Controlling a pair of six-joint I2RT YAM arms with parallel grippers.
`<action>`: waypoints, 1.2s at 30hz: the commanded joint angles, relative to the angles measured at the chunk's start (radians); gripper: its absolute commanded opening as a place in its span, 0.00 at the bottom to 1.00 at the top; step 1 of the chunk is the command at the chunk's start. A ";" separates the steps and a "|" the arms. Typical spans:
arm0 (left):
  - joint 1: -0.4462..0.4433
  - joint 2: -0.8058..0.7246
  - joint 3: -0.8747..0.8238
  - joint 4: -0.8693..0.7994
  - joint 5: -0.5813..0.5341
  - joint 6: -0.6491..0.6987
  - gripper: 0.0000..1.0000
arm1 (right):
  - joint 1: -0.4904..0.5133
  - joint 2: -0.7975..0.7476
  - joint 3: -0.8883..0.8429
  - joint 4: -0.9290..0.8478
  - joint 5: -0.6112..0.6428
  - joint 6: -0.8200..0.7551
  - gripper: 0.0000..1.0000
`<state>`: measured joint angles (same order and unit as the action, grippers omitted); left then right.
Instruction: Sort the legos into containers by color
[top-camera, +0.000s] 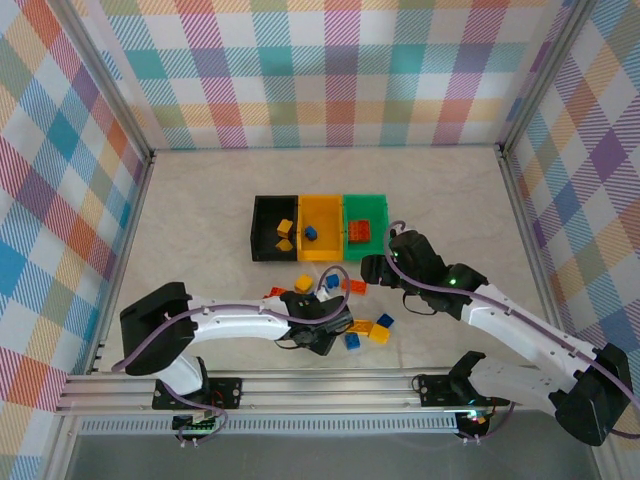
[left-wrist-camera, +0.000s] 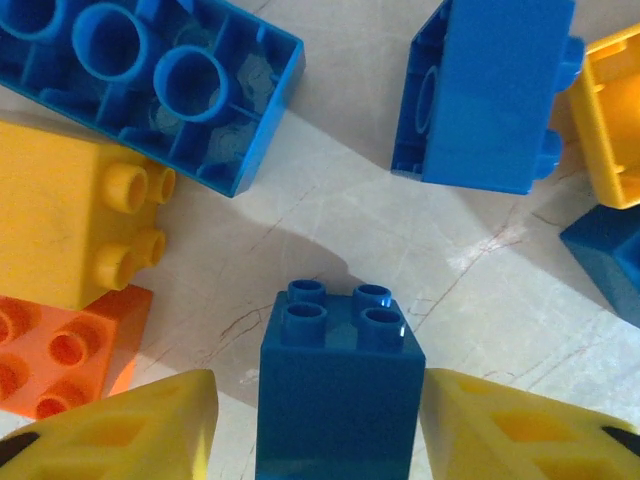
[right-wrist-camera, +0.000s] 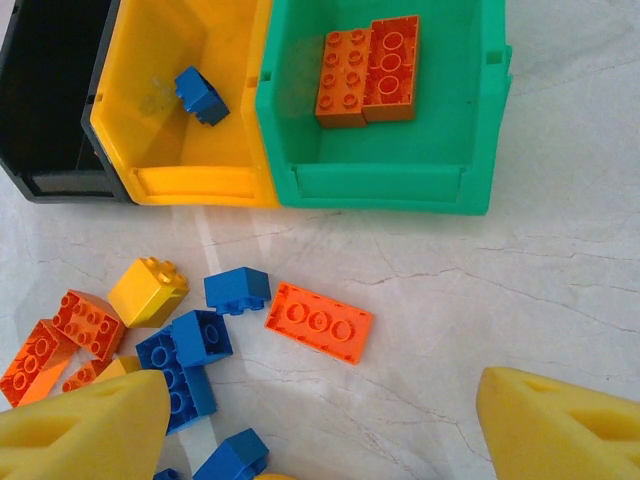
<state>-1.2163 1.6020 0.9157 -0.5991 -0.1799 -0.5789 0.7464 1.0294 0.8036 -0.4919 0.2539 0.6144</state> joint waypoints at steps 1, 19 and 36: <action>-0.013 0.020 0.011 -0.016 -0.021 0.015 0.52 | -0.002 -0.019 -0.005 -0.019 0.022 0.007 0.81; 0.198 -0.186 0.221 -0.087 -0.098 0.103 0.29 | -0.017 -0.041 -0.012 -0.037 0.029 0.017 0.82; 0.535 0.355 0.736 -0.027 -0.036 0.202 0.27 | -0.022 -0.031 -0.042 -0.046 0.006 0.034 0.82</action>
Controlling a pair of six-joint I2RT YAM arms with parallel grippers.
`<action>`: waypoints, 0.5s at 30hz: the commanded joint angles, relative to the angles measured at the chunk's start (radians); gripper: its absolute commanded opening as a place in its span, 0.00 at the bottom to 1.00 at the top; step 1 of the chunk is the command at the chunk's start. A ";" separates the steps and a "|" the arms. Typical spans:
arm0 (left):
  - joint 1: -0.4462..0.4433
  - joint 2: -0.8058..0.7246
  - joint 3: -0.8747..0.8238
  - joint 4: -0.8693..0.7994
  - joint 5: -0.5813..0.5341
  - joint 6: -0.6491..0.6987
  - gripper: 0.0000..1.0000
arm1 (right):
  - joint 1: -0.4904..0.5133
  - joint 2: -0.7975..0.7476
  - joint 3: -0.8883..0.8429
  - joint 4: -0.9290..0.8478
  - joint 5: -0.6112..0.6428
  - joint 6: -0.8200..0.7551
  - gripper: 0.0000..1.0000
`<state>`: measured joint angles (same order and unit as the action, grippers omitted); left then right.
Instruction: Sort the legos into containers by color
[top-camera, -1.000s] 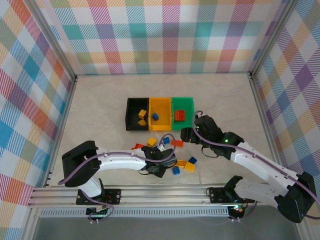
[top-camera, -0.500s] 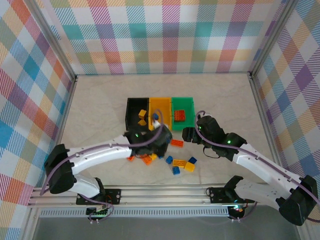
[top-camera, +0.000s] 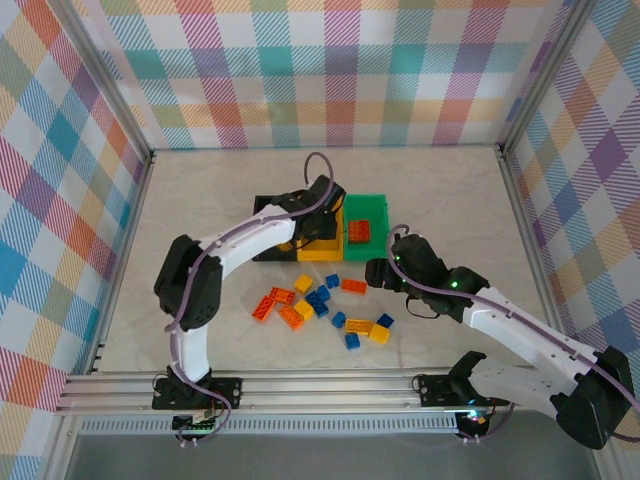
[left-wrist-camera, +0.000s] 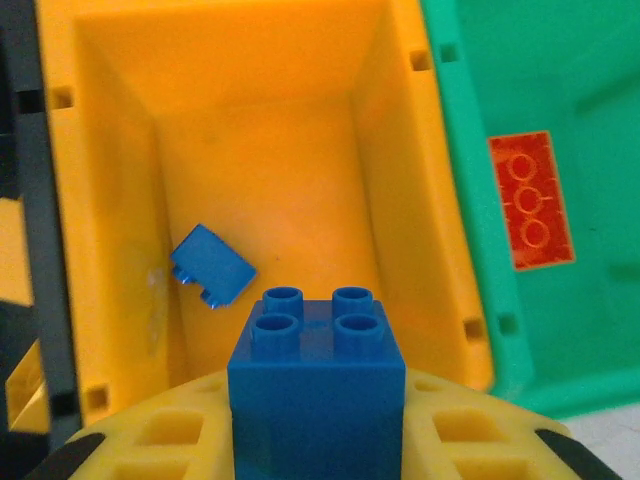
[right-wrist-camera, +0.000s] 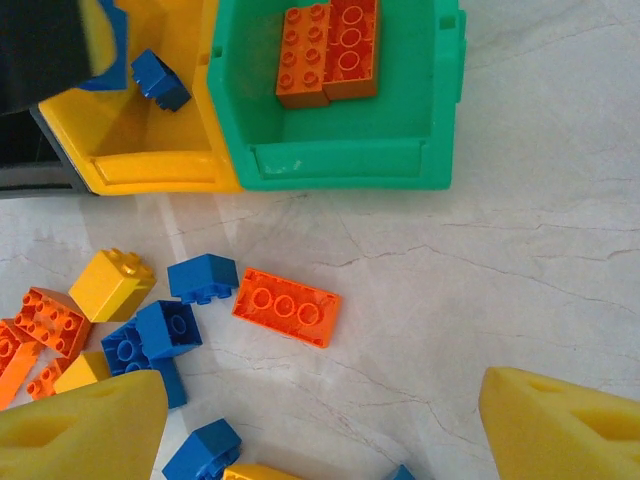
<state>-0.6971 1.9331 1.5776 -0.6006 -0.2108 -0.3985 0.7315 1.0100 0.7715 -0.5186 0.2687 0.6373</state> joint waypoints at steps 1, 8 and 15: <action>0.019 0.046 0.097 -0.032 0.000 0.022 0.28 | -0.008 -0.016 -0.011 -0.023 -0.010 0.013 0.82; 0.019 0.093 0.171 -0.058 0.019 0.013 0.56 | -0.008 -0.039 -0.013 -0.030 -0.040 0.003 0.83; -0.001 -0.103 0.081 0.001 0.113 -0.029 0.91 | -0.006 -0.020 -0.024 -0.028 -0.179 -0.048 0.79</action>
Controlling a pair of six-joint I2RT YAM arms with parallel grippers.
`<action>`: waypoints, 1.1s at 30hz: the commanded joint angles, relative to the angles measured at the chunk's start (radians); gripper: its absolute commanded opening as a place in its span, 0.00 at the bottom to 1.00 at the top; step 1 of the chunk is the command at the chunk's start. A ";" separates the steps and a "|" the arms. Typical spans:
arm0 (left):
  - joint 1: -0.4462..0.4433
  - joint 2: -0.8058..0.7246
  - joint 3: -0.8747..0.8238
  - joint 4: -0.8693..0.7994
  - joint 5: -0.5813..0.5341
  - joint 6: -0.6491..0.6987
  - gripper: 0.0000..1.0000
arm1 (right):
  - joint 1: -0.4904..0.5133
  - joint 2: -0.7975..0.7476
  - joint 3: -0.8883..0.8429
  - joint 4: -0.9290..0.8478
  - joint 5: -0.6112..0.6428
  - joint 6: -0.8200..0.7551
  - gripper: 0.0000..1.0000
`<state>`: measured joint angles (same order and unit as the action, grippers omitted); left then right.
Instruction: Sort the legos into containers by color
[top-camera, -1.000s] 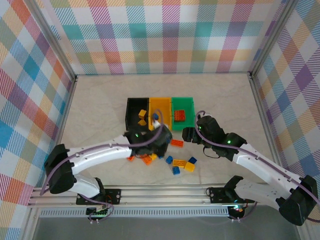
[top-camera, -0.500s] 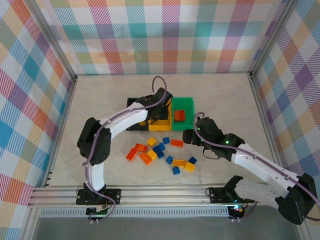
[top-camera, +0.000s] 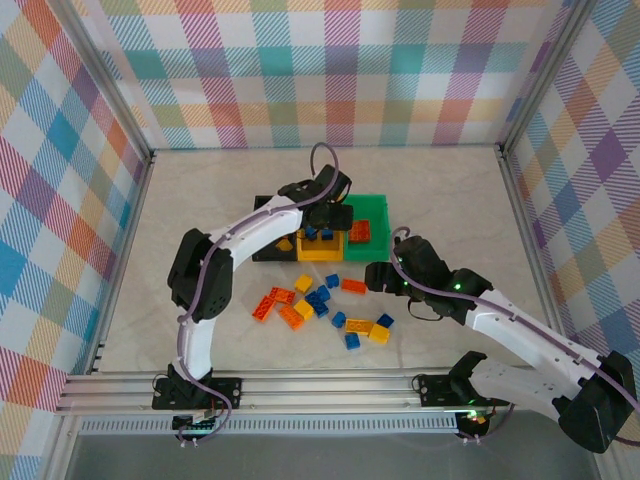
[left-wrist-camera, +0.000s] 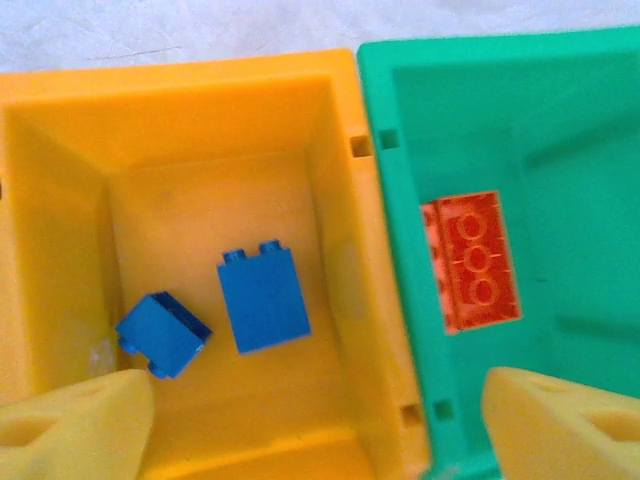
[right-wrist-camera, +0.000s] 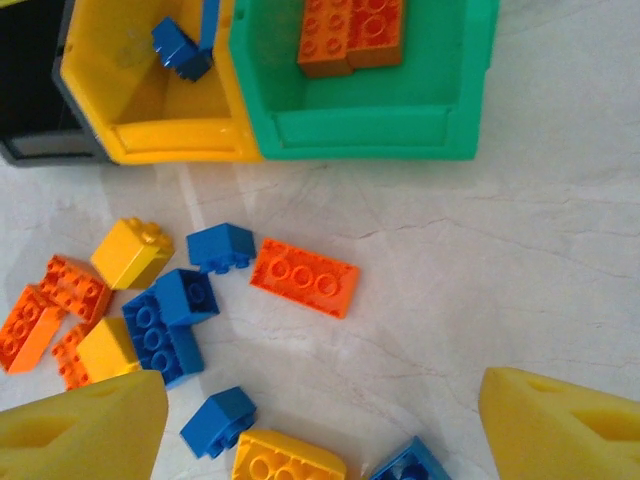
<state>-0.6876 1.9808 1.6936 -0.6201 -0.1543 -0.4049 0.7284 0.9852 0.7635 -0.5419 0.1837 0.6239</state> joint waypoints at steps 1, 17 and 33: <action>-0.018 -0.201 -0.072 0.042 0.074 -0.030 0.99 | -0.002 0.015 -0.017 -0.008 -0.127 -0.042 0.78; -0.156 -0.979 -0.784 -0.002 -0.060 -0.199 1.00 | 0.276 0.438 0.094 0.080 -0.147 -0.141 0.75; -0.155 -1.111 -0.868 -0.101 -0.180 -0.239 1.00 | 0.303 0.678 0.216 0.004 -0.059 -0.256 0.59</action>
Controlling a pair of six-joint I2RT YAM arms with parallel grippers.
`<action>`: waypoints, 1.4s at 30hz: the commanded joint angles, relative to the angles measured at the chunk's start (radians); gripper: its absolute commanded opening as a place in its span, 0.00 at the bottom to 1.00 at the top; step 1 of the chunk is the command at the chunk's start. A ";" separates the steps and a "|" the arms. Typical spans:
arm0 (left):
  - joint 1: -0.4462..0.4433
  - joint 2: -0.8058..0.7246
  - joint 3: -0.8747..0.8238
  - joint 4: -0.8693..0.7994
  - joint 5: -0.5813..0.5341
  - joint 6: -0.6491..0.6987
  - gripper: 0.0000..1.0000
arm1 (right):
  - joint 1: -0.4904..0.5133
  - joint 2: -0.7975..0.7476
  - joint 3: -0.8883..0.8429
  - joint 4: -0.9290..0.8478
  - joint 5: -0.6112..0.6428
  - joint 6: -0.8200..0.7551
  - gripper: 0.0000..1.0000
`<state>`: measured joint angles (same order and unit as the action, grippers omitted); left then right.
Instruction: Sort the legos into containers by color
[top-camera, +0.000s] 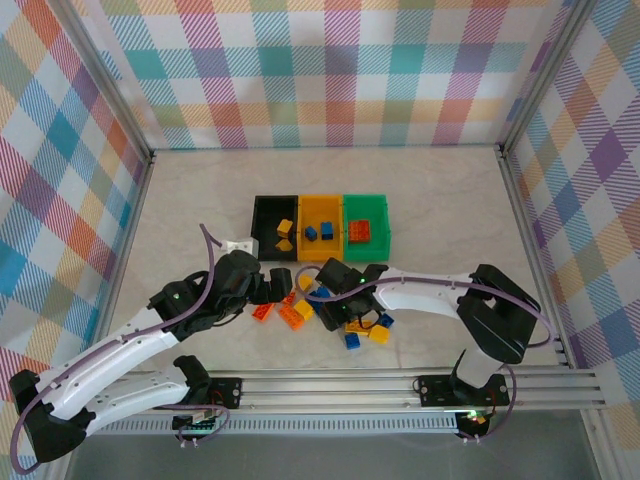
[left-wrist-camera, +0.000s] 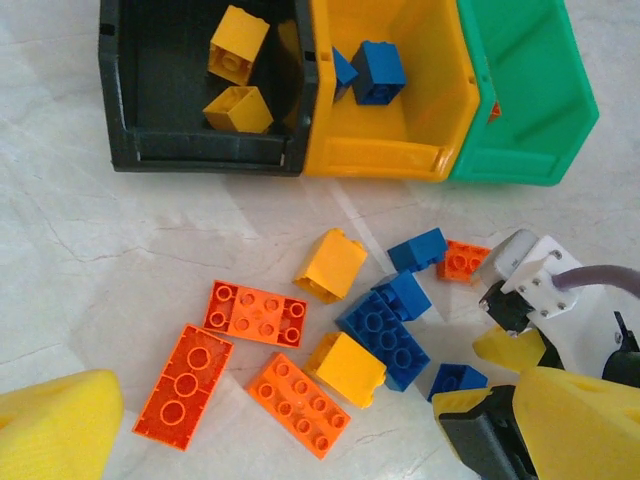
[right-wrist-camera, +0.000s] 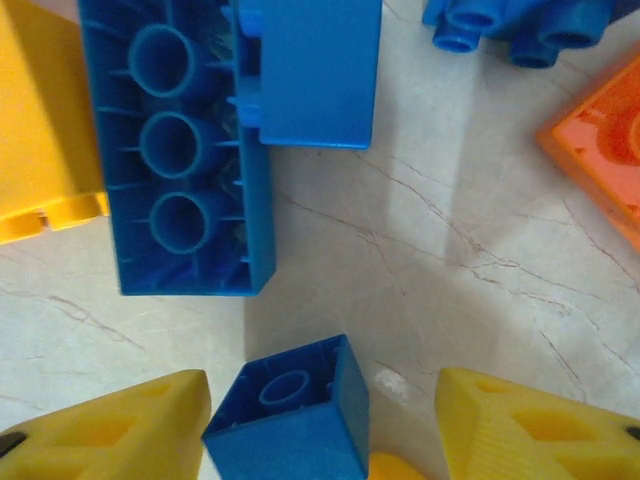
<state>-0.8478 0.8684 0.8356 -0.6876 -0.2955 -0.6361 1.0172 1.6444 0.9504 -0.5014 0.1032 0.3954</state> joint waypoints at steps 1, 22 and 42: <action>0.005 0.003 -0.010 -0.033 -0.039 -0.007 1.00 | 0.017 0.023 0.032 -0.039 0.022 -0.031 0.58; 0.008 -0.041 -0.067 -0.013 -0.075 0.002 1.00 | -0.099 -0.145 0.197 -0.023 0.060 -0.036 0.30; 0.009 -0.014 -0.118 -0.097 -0.058 -0.067 1.00 | -0.267 0.360 0.788 -0.057 0.058 0.060 0.71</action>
<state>-0.8455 0.8371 0.7330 -0.7616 -0.3649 -0.6884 0.7490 2.0464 1.6890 -0.5587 0.1894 0.4385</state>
